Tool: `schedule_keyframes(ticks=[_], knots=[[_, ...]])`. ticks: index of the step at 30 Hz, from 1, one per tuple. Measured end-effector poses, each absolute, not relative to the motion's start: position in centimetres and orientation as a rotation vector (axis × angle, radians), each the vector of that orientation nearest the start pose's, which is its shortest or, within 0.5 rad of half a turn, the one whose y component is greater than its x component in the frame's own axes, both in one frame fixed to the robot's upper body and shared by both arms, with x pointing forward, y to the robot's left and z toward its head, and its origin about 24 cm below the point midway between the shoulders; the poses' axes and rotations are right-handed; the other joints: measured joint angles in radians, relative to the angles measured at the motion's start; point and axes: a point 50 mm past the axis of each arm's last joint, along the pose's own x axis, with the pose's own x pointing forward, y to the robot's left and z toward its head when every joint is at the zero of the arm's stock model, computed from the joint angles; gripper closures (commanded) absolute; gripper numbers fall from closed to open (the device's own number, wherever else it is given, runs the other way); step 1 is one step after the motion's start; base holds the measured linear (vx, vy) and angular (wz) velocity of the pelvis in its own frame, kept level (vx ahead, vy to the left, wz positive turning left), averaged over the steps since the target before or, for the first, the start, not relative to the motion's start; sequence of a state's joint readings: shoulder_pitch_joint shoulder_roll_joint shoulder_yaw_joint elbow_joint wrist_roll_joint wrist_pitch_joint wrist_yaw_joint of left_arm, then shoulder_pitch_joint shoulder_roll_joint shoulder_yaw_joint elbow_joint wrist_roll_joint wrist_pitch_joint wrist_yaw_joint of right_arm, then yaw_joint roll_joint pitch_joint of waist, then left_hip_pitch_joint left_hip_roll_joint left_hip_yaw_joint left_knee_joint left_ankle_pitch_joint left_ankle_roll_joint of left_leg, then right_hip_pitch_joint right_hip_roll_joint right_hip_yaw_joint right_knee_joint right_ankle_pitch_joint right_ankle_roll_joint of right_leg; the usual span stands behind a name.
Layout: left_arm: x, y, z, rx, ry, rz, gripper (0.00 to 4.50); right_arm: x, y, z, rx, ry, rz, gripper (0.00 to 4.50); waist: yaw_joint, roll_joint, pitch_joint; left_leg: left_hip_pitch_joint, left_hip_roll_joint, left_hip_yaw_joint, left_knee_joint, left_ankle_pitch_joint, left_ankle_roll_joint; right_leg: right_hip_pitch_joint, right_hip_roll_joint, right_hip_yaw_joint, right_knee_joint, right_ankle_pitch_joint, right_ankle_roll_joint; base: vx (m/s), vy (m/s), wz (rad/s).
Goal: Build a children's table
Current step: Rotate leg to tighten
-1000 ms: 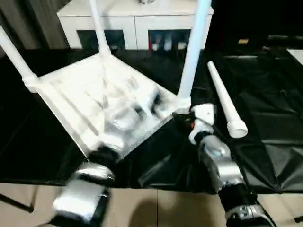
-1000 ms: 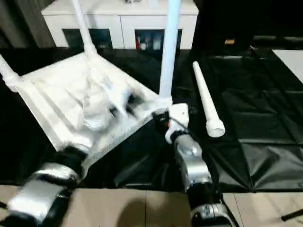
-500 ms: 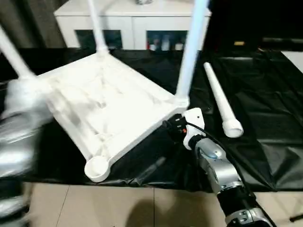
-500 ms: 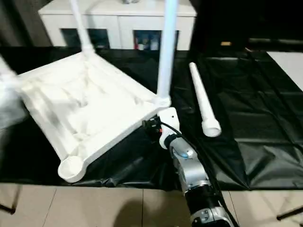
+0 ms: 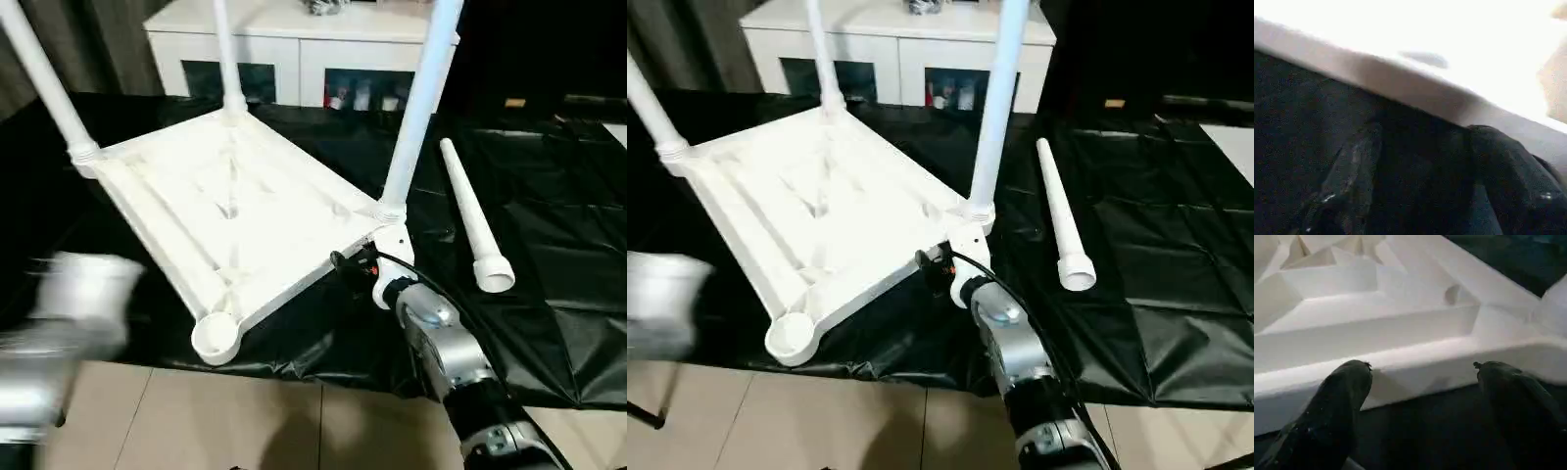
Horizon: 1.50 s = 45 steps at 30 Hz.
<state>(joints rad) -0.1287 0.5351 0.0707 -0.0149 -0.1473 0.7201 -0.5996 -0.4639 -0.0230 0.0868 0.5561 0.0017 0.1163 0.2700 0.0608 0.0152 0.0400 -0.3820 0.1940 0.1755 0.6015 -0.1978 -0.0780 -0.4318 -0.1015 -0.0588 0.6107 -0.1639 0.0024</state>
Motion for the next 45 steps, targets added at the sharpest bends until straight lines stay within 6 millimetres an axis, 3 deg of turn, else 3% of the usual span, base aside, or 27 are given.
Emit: schedule_keyframes(ticks=[5, 11, 15, 19, 22, 27, 31, 35, 38, 42, 45], knots=[[25.9, 21.6, 4.4, 0.135, 0.646, -0.544, 0.44, 32.6, -9.2, 2.8, -0.076, 0.244, 0.448, 0.52, -0.003, 0.001, 0.001, 0.0, 0.005, -0.003, 0.0, 0.003, -0.005, 0.0, 0.011, 0.006, 0.0, 0.001, 0.0, 0.0, 0.0, 0.0], [28.8, 18.8, 3.8, 0.129, 0.598, -0.58, 0.04, 33.4, -10.9, 3.3, -0.089, 0.271, 0.384, 0.52, 0.004, 0.005, 0.003, -0.001, 0.004, -0.003, 0.0, 0.004, -0.007, 0.002, 0.011, 0.01, 0.0, 0.002, 0.0, 0.0, 0.0, 0.0], [31.0, 15.8, 3.3, 0.167, 0.538, -0.589, 0.04, 35.1, -13.1, 5.4, -0.141, 0.283, 0.293, 0.52, 0.002, 0.005, 0.003, -0.002, 0.0, -0.003, 0.0, 0.009, -0.004, 0.004, 0.011, 0.017, 0.0, 0.004, 0.001, 0.0, 0.0, 0.0], [31.9, 14.2, 3.1, 0.172, 0.503, -0.597, 0.04, 35.8, -14.8, 6.3, -0.156, 0.321, 0.236, 0.52, -0.001, 0.006, 0.003, -0.002, -0.001, -0.003, 0.0, 0.009, -0.004, 0.004, 0.01, 0.018, -0.001, 0.004, 0.004, 0.0, 0.0, 0.0], [32.8, 12.7, 3.1, 0.196, 0.475, -0.602, 0.04, 36.7, -16.1, 7.3, -0.164, 0.353, 0.191, 0.52, -0.002, 0.012, 0.007, -0.004, -0.002, -0.003, 0.0, 0.011, -0.002, 0.003, 0.01, 0.018, -0.001, 0.004, 0.004, 0.0, 0.0, 0.0], [33.9, 11.6, 2.9, 0.242, 0.419, -0.575, 0.0, 38.4, -18.5, 10.1, -0.183, 0.365, 0.101, 0.08, -0.002, 0.015, 0.008, -0.005, -0.002, -0.003, 0.0, 0.013, 0.0, 0.002, 0.01, 0.017, -0.001, 0.005, 0.004, 0.0, 0.0, 0.0], [34.6, 11.8, 3.7, 0.289, 0.337, -0.549, 0.0, 39.6, -21.3, 12.4, -0.197, 0.389, 0.017, 0.08, -0.001, 0.015, 0.009, -0.005, -0.002, -0.003, 0.001, 0.013, 0.001, 0.003, 0.01, 0.017, -0.001, 0.005, 0.004, 0.0, 0.0, 0.0], [34.4, 11.9, 4.2, 0.296, 0.307, -0.577, 0.0, 39.4, -22.2, 11.0, -0.184, 0.473, -0.014, 0.08, -0.001, 0.016, 0.009, -0.006, -0.002, -0.003, 0.001, 0.013, 0.001, 0.002, 0.01, 0.017, -0.001, 0.005, 0.004, 0.0, 0.0, 0.0], [33.7, 11.3, 5.7, 0.264, 0.233, -0.679, 0.0, 39.0, -22.9, 9.4, -0.17, 0.577, -0.023, 0.08, -0.001, 0.017, 0.009, -0.007, -0.002, -0.002, 0.002, 0.013, 0.002, 0.001, 0.009, 0.017, -0.001, 0.005, 0.004, 0.0, 0.0, 0.0], [32.9, 10.8, 6.8, 0.256, 0.188, -0.795, 0.0, 38.9, -22.9, 9.1, -0.145, 0.622, 0.006, 0.08, -0.002, 0.017, 0.009, -0.007, -0.001, 0.0, 0.002, 0.014, 0.002, -0.001, 0.009, 0.017, 0.0, 0.005, 0.004, 0.0, 0.0, 0.0], [31.1, 10.5, 7.3, 0.252, 0.199, -0.937, 0.0, 38.6, -23.4, 8.7, -0.144, 0.672, -0.015, 0.08, 0.0, 0.016, 0.009, -0.007, 0.0, 0.001, 0.002, 0.014, 0.002, -0.002, 0.01, 0.017, 0.001, 0.005, 0.003, 0.0, 0.0, 0.0]])
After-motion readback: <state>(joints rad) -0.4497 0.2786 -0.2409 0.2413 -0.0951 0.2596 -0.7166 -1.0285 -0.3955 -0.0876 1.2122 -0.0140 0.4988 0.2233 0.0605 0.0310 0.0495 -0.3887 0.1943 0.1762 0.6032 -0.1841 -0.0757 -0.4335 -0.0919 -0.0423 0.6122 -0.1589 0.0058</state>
